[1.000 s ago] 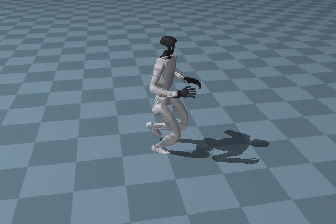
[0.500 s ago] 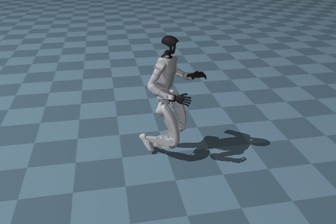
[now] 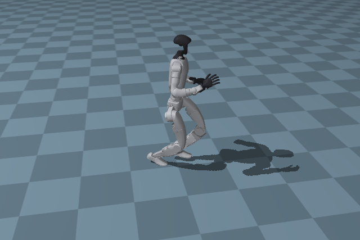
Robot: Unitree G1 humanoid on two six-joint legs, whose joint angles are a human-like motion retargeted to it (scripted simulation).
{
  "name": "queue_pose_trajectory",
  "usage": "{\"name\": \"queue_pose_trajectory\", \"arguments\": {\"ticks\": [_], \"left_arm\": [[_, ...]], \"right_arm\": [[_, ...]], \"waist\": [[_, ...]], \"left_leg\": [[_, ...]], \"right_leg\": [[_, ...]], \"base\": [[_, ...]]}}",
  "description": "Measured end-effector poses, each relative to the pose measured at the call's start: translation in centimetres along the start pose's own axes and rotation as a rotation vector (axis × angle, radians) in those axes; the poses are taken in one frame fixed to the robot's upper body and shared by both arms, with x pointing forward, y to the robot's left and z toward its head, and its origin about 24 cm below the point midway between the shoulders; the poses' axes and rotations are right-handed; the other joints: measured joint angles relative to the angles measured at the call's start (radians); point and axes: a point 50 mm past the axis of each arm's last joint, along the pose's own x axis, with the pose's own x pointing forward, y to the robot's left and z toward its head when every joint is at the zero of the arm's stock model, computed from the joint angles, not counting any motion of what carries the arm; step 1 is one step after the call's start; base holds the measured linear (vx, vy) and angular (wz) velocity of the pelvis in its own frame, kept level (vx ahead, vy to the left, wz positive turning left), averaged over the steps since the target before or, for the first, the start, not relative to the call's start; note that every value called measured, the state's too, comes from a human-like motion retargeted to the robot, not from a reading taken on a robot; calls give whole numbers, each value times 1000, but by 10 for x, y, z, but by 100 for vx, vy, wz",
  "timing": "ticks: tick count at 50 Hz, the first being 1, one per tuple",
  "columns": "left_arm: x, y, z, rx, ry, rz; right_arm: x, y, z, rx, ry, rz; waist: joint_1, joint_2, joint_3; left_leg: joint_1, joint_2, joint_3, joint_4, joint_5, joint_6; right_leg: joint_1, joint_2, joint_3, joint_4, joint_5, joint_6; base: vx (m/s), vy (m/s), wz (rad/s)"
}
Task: Run
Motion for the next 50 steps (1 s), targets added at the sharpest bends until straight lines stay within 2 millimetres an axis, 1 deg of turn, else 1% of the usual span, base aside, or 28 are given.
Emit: {"name": "queue_pose_trajectory", "arguments": {"ticks": [2,3,5,7,10,12,13,15,17,18,20,22,23,25,27,28,30,32,33,35,37,39,40,42,43,45,48,50], "left_arm": [[-12,4,-4,-29,42,18],[-15,4,-5,-48,59,32],[-16,4,-3,-73,57,67],[-8,3,6,-78,-2,96],[19,7,28,-24,-159,151],[49,11,48,33,-285,208],[66,12,59,43,-346,239],[84,15,82,21,-451,285],[88,16,98,-30,-531,301],[87,14,103,-63,-564,295],[82,7,111,-115,-617,259],[77,-2,113,-136,-636,196],[75,-6,112,-141,-634,165],[70,-18,102,-139,-576,100],[65,-29,81,-109,-460,40],[63,-33,67,-84,-383,14],[60,-37,39,-23,-234,-18],[47,-33,17,-1,-114,-23],[38,-28,8,-1,-69,-21],[18,-16,-1,-12,-8,-7],[0,-6,-5,-37,31,10],[-13,1,-7,-63,59,29],[-17,4,-7,-77,70,41],[-19,5,-5,-109,73,76],[-18,4,-2,-119,60,90],[-11,5,6,-125,8,123],[12,10,25,-84,-125,179],[38,14,39,-25,-226,224]], "right_arm": [[-8,5,7,65,-12,29],[-13,7,7,86,-4,51],[-25,14,4,111,35,101],[-45,23,-7,103,129,160],[-86,36,-33,49,343,278],[-117,42,-51,-1,490,355],[-130,42,-59,-21,550,382],[-155,33,-65,-35,643,413],[-174,21,-63,-27,709,410],[-182,15,-61,-22,739,406],[-195,5,-56,-10,787,386],[-195,-2,-52,-3,792,340],[-191,-4,-51,-4,777,314],[-177,-4,-50,-12,718,283],[-151,-4,-52,-54,621,248],[-135,-5,-54,-86,564,223],[-88,-5,-59,-173,424,148],[-44,-5,-50,-186,280,59],[-28,-6,-42,-165,215,18],[-7,-8,-22,-92,106,-39],[-4,-5,-6,-1,42,-48],[-8,-2,5,64,9,-30],[-11,-1,8,87,0,-17],[-19,2,7,93,14,19],[-25,6,5,94,38,40],[-39,12,-3,78,100,92],[-68,24,-25,31,264,191],[-90,34,-43,-1,395,264]], "waist": [[-12,-65,-36],[-27,-91,-53],[-63,-129,-70],[-98,-142,-63],[-168,-148,-25],[-217,-128,9],[-236,-106,18],[-277,-53,15],[-312,21,-7],[-329,54,-24],[-340,120,-60],[-315,183,-85],[-300,205,-89],[-267,218,-83],[-221,212,-51],[-192,204,-30],[-129,182,20],[-64,154,31],[-43,130,30],[-16,58,28],[4,-6,4],[1,-64,-30],[-9,-91,-46],[-41,-130,-67],[-52,-135,-68],[-79,-144,-69],[-131,-154,-34],[-169,-149,10]], "left_leg": [[1,-129,41,-309,81,-60],[12,-195,50,-449,119,-82],[45,-294,56,-595,161,-85],[43,-324,58,-489,110,-33],[88,-360,35,-273,-83,96],[178,-341,-6,-218,-191,106],[238,-332,-22,-234,-213,106],[379,-314,-49,-305,-204,82],[513,-242,-73,-366,-106,-18],[561,-204,-83,-384,-16,-76],[604,-112,-102,-351,199,-189],[584,-5,-112,-221,348,-245],[571,44,-114,-137,386,-249],[552,121,-100,49,403,-217],[503,193,-102,249,332,-146],[465,225,-107,345,271,-100],[339,271,-124,491,148,-9],[190,275,-119,502,58,48],[130,248,-106,462,29,59],[54,153,-53,292,5,53],[15,53,3,34,34,4],[1,-63,44,-245,110,-62],[2,-126,60,-383,154,-92],[18,-231,67,-559,203,-111],[7,-250,69,-542,195,-106],[8,-286,61,-481,151,-64],[43,-328,40,-279,-42,69],[101,-319,10,-173,-184,106]], "right_leg": [[47,-100,-4,2,190,98],[55,-149,-8,30,263,128],[61,-237,-12,131,330,149],[57,-312,-25,287,301,117],[-13,-406,-10,547,180,44],[-139,-389,20,641,98,-14],[-216,-367,33,651,66,-39],[-337,-311,30,588,14,-62],[-401,-211,-21,405,-3,-62],[-420,-159,-44,288,-1,-53],[-441,-33,-77,27,28,-18],[-443,82,-105,-161,70,-4],[-440,120,-117,-190,80,-13],[-438,155,-123,-112,49,-59],[-413,174,-118,23,-40,-136],[-392,178,-113,83,-94,-170],[-340,183,-99,138,-177,-210],[-268,180,-74,101,-176,-202],[-218,162,-59,84,-173,-178],[-102,92,-25,29,-114,-100],[-17,20,-11,-26,46,5],[26,-67,-14,-32,223,96],[37,-115,-19,-16,298,132],[46,-208,-35,67,353,154],[51,-241,-46,128,355,146],[54,-311,-62,262,319,118],[17,-406,-53,498,199,50],[-56,-416,-28,619,112,-12]], "base": [[4,9,101],[-1,9,88],[-4,8,58],[-5,5,18],[0,0,0],[-1,-1,-18],[0,3,-45],[6,5,-54],[11,-6,-57],[9,-12,-43],[3,-13,-35],[-5,-10,-34],[-7,-7,-29],[-6,-5,-24],[-4,-6,-18],[-5,-7,-10],[-7,-7,-4],[-4,-1,11],[4,4,56],[9,6,90],[8,9,88],[4,9,92],[-1,9,90],[-5,8,66],[-7,6,33],[-4,6,17],[-1,4,6],[-3,-2,-11]]}}
